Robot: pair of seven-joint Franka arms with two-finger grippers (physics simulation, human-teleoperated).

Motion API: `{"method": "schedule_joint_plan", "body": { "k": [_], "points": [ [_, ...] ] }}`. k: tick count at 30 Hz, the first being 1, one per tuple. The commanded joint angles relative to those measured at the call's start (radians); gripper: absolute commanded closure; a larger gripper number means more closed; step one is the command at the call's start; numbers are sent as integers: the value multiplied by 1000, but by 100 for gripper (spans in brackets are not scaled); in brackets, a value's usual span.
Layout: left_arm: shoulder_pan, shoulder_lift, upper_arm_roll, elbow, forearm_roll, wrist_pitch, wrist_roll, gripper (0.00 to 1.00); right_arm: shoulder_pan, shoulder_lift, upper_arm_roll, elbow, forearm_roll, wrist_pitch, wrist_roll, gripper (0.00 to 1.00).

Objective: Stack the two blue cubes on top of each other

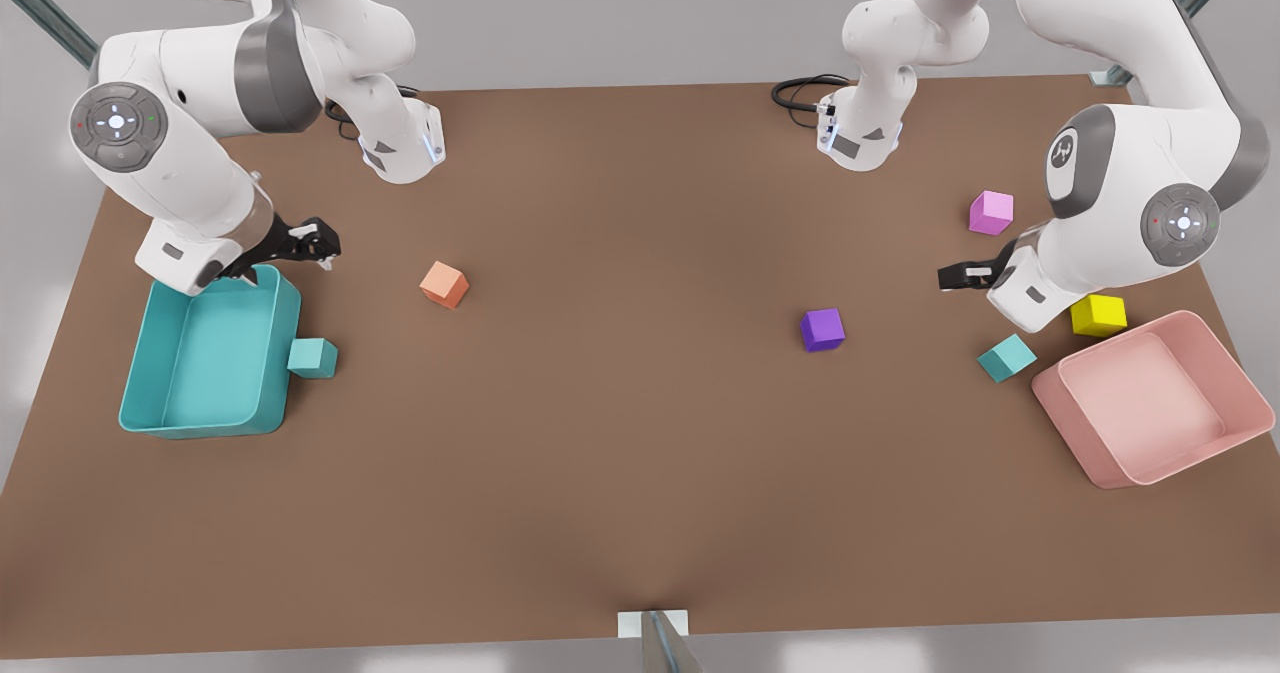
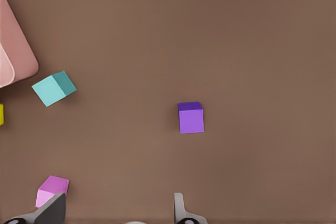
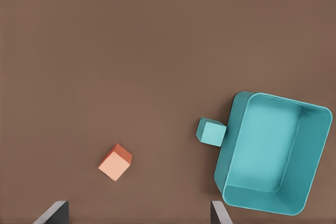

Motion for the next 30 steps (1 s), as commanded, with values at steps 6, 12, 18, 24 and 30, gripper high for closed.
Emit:
{"method": "schedule_joint_plan", "body": {
  "k": [6,12,18,24,30],
  "points": [
    [0,0,1,0,0,-3,-30,0,-1,238,-4,7,-12,-9,-161,0],
    [-1,-1,11,-3,4,-1,-31,0,-104,344,-2,-95,-64,284,-1275,0],
    [-15,-6,34,-46,-4,45,-25,0,-142,318,-1,-269,-21,440,-1844,0],
    [-21,-9,37,-87,-3,75,-30,0,-182,294,-5,-427,-18,686,-2128,0],
    [-15,-6,47,-121,2,138,-31,0,-224,200,-7,-648,-27,933,-2125,0]
  ]
}}
